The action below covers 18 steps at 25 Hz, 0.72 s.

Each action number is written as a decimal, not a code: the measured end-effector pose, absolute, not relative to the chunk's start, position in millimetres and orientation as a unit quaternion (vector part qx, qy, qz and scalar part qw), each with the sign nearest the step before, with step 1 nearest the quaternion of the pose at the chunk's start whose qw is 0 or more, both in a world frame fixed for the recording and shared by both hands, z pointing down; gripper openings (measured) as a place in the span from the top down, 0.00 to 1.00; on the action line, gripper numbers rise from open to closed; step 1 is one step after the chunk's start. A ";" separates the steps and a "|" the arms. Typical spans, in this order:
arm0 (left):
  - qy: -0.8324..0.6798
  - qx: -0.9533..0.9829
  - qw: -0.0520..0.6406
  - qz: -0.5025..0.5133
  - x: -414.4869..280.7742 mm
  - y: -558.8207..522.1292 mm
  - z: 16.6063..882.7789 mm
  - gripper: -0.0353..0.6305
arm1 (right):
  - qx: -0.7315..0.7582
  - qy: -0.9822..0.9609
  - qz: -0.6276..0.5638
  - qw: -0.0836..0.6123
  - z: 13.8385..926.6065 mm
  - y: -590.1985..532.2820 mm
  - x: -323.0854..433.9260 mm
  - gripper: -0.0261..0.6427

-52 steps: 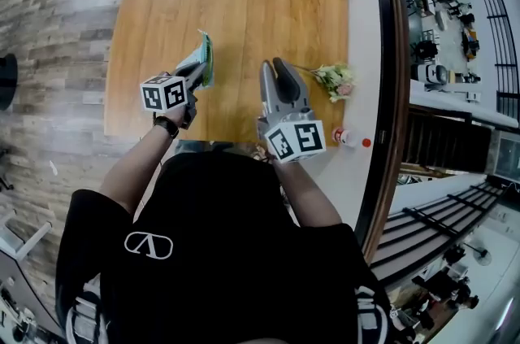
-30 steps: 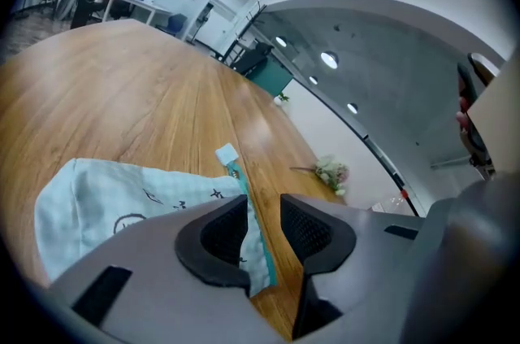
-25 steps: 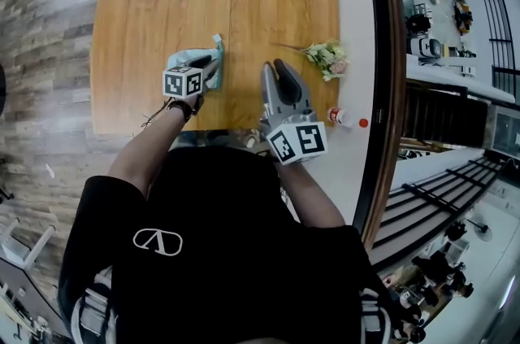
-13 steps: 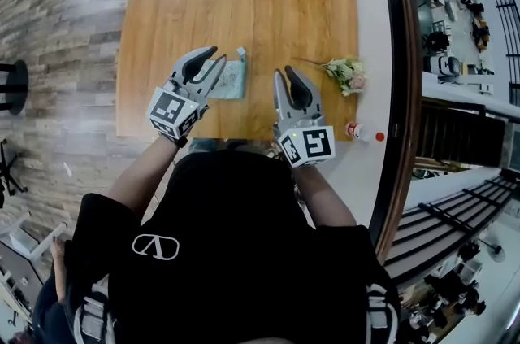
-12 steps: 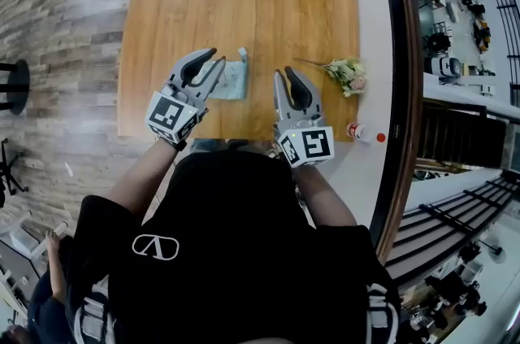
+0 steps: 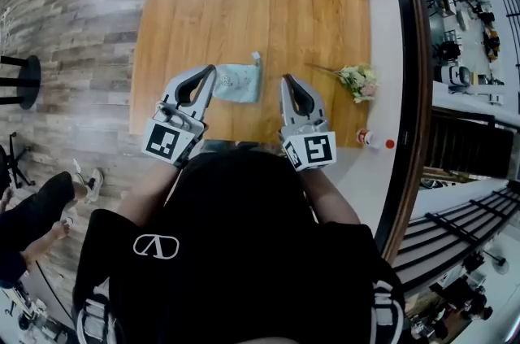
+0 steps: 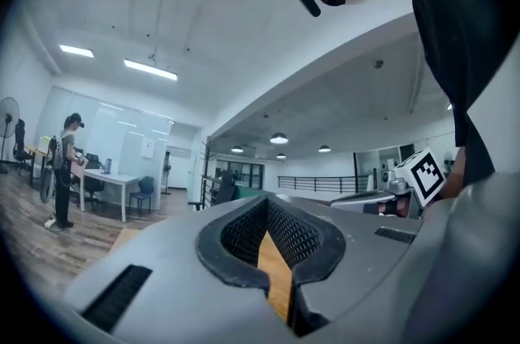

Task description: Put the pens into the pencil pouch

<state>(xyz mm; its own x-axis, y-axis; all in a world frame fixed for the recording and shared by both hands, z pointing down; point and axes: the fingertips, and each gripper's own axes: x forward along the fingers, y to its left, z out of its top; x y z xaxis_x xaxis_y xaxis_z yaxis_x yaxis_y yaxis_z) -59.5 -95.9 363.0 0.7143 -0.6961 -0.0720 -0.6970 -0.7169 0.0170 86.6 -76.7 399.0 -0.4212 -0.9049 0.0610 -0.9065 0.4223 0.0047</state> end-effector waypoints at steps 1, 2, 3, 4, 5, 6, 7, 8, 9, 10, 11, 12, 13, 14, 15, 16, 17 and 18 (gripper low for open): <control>0.380 -0.925 0.007 0.034 -61.7 -96.5 363.7 0.94 | 0.538 -0.842 0.013 0.027 399.2 -77.3 86.3 0.96; 0.383 -0.923 0.007 0.033 -64.1 -97.4 364.2 0.94 | 0.540 -0.841 0.013 0.026 399.1 -78.3 86.3 0.96; 0.386 -0.922 0.007 0.032 -66.1 -98.5 364.6 0.94 | 0.542 -0.840 0.013 0.024 399.0 -79.1 86.8 0.96; 0.387 -0.922 0.006 0.032 -67.2 -99.3 365.0 0.94 | 0.543 -0.839 0.013 0.023 399.1 -79.5 88.0 0.96; 0.387 -0.922 0.005 0.032 -67.4 -99.9 365.4 0.94 | 0.545 -0.838 0.014 0.023 399.6 -79.6 89.6 0.96; 0.386 -0.922 0.004 0.031 -67.2 -100.5 365.6 0.94 | 0.547 -0.837 0.015 0.024 400.1 -79.9 91.6 0.96; 0.386 -0.922 0.003 0.031 -66.8 -101.2 365.6 0.94 | 0.548 -0.836 0.016 0.024 400.3 -80.3 93.4 0.96; 0.386 -0.922 0.002 0.031 -66.4 -101.7 365.2 0.94 | 0.549 -0.835 0.016 0.023 400.0 -80.6 95.0 0.96; 0.386 -0.922 0.002 0.031 -66.0 -102.0 364.4 0.94 | 0.550 -0.835 0.017 0.023 399.4 -80.8 96.2 0.96; 0.386 -0.922 0.003 0.032 -65.4 -102.0 363.5 0.94 | 0.549 -0.835 0.016 0.023 399.1 -80.7 96.8 0.96; 0.386 -0.922 0.004 0.032 -64.8 -101.7 362.6 0.94 | 0.548 -0.836 0.016 0.025 399.3 -80.6 96.9 0.96; 0.386 -0.922 0.004 0.033 -64.3 -101.3 362.0 0.94 | 0.547 -0.836 0.014 0.030 400.3 -80.5 96.5 0.96; 0.387 -0.921 0.004 0.034 -64.0 -101.2 361.8 0.94 | 0.546 -0.837 0.013 0.034 401.6 -80.3 95.8 0.96; 0.387 -0.921 0.004 0.035 -63.7 -101.3 362.0 0.94 | 0.546 -0.837 0.010 0.038 402.6 -80.1 95.2 0.96; 0.387 -0.921 0.003 0.035 -63.3 -101.6 362.3 0.94 | 0.546 -0.837 0.008 0.040 403.2 -80.1 94.8 0.96; 0.387 -0.921 0.003 0.035 -62.9 -101.9 362.7 0.94 | 0.546 -0.837 0.006 0.041 403.5 -80.5 94.5 0.96; 0.387 -0.921 0.003 0.036 -62.7 -102.2 362.7 0.94 | 0.547 -0.836 0.005 0.041 403.6 -81.2 94.3 0.96; 0.387 -0.921 0.002 0.038 -62.9 -102.7 362.3 0.94 | 0.547 -0.836 0.005 0.041 403.5 -81.9 93.9 0.96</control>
<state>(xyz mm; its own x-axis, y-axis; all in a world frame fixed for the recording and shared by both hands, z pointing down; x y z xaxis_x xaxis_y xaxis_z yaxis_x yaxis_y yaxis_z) -62.9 -102.7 362.3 0.6972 -0.7133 -0.0712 -0.7137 -0.7000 0.0250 93.9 -81.9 403.5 -0.3991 -0.9139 0.0743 -0.9147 0.4025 0.0371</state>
